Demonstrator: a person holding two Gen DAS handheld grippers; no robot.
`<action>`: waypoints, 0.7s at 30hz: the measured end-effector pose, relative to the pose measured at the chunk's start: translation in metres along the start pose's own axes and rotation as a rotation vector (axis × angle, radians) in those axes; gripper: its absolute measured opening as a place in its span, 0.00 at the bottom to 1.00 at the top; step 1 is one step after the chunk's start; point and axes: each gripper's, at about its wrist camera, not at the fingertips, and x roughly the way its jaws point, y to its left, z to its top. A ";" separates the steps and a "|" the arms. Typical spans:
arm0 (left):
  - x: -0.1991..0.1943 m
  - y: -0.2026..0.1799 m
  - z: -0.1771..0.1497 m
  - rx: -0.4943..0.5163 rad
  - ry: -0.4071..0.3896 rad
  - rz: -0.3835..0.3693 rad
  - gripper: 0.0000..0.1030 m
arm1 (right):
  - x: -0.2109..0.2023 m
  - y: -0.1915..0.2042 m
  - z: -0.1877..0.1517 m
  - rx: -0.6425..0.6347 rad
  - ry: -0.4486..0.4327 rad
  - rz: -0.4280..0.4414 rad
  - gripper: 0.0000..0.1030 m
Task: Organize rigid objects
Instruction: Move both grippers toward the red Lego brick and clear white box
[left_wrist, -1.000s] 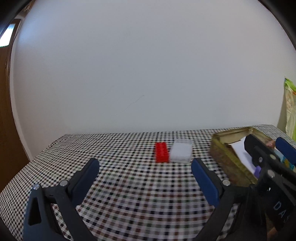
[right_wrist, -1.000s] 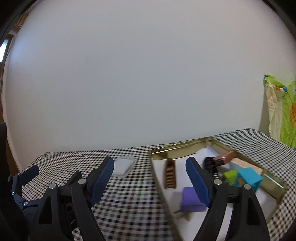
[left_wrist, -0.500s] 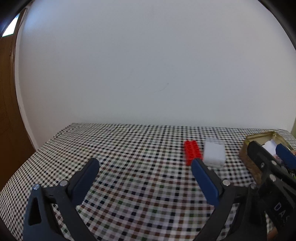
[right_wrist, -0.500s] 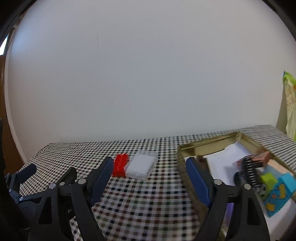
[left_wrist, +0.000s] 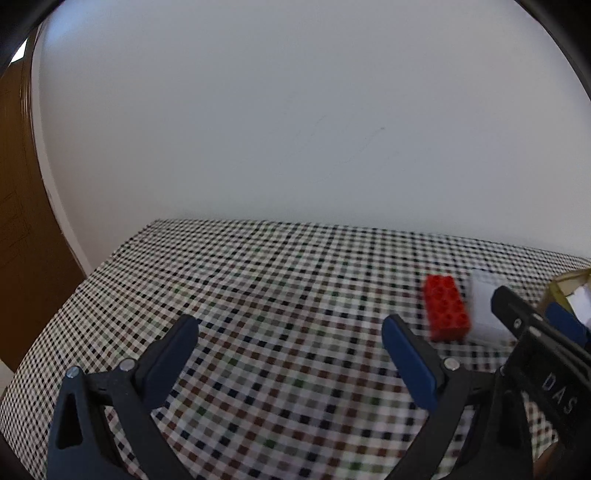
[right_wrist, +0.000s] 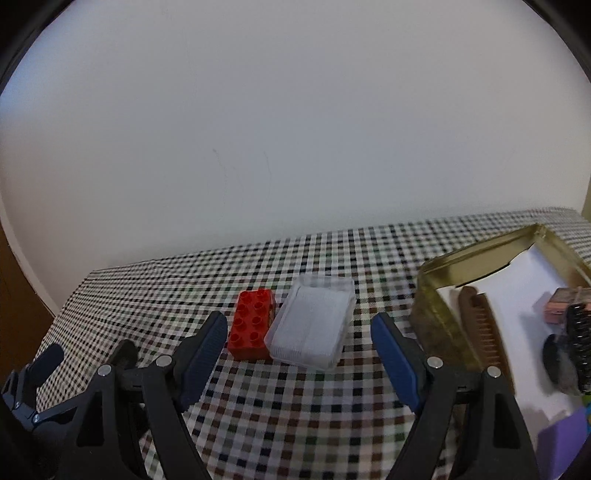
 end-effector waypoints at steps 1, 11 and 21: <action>0.002 0.002 -0.001 -0.010 0.008 0.000 0.98 | 0.005 -0.002 0.001 0.011 0.014 -0.004 0.80; 0.013 0.002 0.002 -0.059 0.069 0.005 0.98 | 0.061 -0.015 0.011 0.084 0.193 -0.035 0.60; 0.020 0.000 0.007 -0.071 0.080 -0.009 0.98 | 0.074 0.014 0.009 -0.147 0.262 -0.101 0.55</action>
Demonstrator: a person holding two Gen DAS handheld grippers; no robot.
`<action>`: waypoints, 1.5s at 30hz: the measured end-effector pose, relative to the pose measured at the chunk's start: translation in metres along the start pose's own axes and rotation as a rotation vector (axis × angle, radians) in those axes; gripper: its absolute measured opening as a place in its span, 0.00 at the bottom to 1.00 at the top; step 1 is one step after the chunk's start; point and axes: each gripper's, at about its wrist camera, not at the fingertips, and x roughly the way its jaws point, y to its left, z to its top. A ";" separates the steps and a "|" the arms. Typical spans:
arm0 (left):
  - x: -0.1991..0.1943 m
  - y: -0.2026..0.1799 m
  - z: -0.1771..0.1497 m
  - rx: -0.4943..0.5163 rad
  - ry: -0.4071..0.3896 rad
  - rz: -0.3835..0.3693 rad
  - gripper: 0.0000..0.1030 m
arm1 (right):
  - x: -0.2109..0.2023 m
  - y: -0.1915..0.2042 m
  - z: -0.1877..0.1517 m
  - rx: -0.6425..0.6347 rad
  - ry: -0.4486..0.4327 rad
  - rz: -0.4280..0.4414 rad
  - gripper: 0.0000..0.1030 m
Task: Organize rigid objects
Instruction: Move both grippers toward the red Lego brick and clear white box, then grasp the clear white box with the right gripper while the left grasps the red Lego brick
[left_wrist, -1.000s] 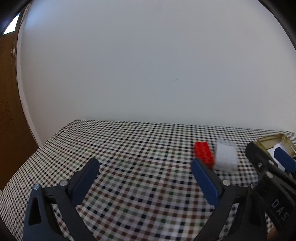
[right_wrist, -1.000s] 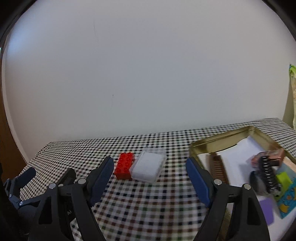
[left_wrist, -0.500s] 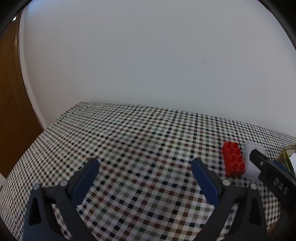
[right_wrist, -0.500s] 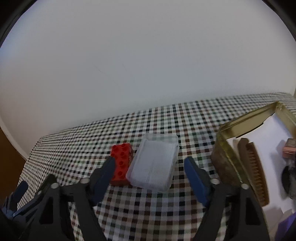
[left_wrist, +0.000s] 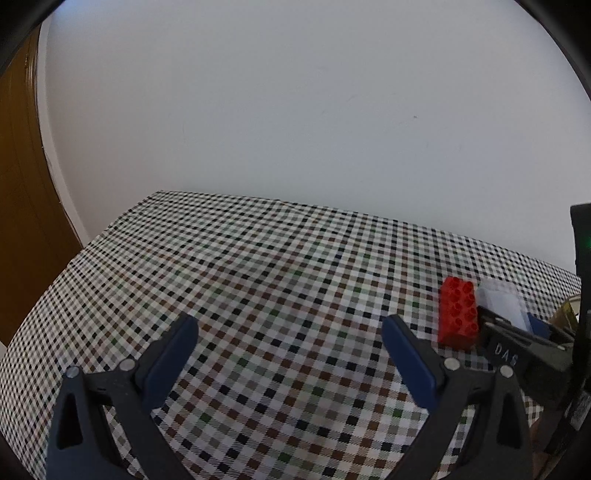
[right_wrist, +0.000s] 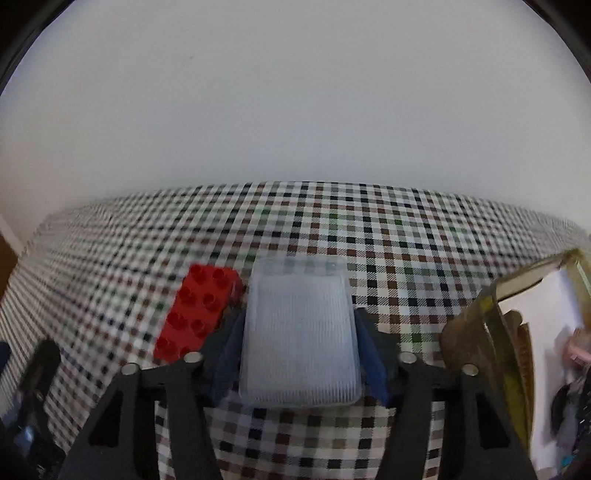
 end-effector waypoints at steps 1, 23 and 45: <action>0.000 -0.001 0.000 0.005 -0.001 -0.009 0.98 | -0.002 -0.001 -0.002 -0.001 -0.003 0.016 0.55; 0.011 -0.064 0.023 0.112 0.013 -0.269 0.96 | -0.076 -0.064 -0.041 0.197 -0.254 0.237 0.55; 0.054 -0.091 0.019 0.154 0.187 -0.215 0.30 | -0.075 -0.051 -0.039 0.228 -0.227 0.272 0.55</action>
